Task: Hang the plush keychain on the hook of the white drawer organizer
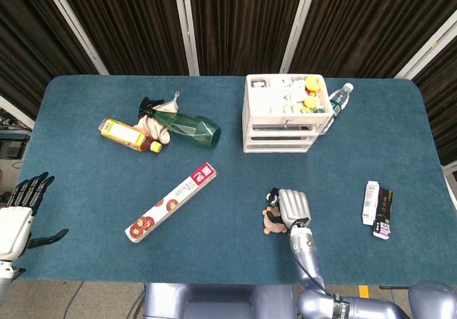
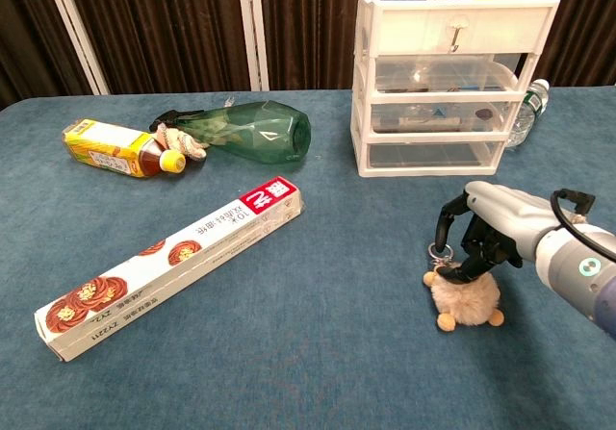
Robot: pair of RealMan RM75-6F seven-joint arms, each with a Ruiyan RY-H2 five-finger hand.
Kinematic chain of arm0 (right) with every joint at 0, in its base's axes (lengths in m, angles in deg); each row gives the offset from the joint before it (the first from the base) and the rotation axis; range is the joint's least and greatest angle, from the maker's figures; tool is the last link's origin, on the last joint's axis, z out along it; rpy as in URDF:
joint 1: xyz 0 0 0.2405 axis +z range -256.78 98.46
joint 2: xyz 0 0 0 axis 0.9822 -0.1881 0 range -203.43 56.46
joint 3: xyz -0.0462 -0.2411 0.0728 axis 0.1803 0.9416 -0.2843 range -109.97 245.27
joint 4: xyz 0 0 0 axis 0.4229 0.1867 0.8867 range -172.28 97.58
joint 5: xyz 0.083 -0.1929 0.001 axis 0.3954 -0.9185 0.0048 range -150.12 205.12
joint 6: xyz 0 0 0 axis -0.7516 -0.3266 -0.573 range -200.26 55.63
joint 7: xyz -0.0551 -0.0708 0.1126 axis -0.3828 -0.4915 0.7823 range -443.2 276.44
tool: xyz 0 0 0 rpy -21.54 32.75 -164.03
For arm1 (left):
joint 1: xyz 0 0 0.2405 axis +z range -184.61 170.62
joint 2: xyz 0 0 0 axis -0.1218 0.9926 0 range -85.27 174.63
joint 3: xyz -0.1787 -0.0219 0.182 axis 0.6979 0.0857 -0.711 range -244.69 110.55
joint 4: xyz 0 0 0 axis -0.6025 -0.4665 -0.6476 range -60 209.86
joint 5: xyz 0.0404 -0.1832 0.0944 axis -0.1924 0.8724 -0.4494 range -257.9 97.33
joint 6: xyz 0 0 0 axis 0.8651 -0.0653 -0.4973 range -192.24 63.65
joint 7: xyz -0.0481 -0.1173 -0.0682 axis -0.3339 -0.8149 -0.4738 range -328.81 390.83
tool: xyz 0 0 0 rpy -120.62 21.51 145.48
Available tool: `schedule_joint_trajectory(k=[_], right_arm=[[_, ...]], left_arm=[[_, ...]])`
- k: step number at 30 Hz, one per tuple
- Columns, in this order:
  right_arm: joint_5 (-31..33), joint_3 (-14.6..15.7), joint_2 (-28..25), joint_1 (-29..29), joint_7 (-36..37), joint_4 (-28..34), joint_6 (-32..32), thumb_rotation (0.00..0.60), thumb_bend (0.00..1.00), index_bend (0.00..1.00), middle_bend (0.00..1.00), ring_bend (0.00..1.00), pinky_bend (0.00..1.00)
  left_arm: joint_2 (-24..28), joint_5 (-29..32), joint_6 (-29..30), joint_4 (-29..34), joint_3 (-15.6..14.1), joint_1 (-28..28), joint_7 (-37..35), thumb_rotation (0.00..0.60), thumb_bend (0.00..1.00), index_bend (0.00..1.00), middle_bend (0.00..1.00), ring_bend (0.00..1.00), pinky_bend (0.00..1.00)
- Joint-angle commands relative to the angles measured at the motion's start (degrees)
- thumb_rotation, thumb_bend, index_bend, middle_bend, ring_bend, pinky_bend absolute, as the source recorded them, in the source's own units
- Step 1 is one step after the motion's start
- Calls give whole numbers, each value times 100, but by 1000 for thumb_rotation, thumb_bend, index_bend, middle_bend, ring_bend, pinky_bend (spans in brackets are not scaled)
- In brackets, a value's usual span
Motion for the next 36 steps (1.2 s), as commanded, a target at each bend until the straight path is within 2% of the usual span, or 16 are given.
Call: schedule_joint_trajectory(k=[1, 20, 36], right_arm=[[36, -10, 49, 1, -4, -47, 0, 600, 267, 490, 973, 944, 835], [140, -63, 214, 19, -4, -308, -71, 600, 274, 512, 978, 945, 835], [179, -94, 272, 18, -14, -435, -118, 600, 375, 533, 983, 952, 835]], left_arm=[[0, 2, 3, 3, 1, 1, -2, 600, 66, 0, 0, 0, 0], [-14, 18, 13, -17, 19, -6, -22, 600, 67, 1, 0, 0, 0], [-12, 26, 16, -18, 24, -8, -38, 600, 66, 2, 0, 0, 0]])
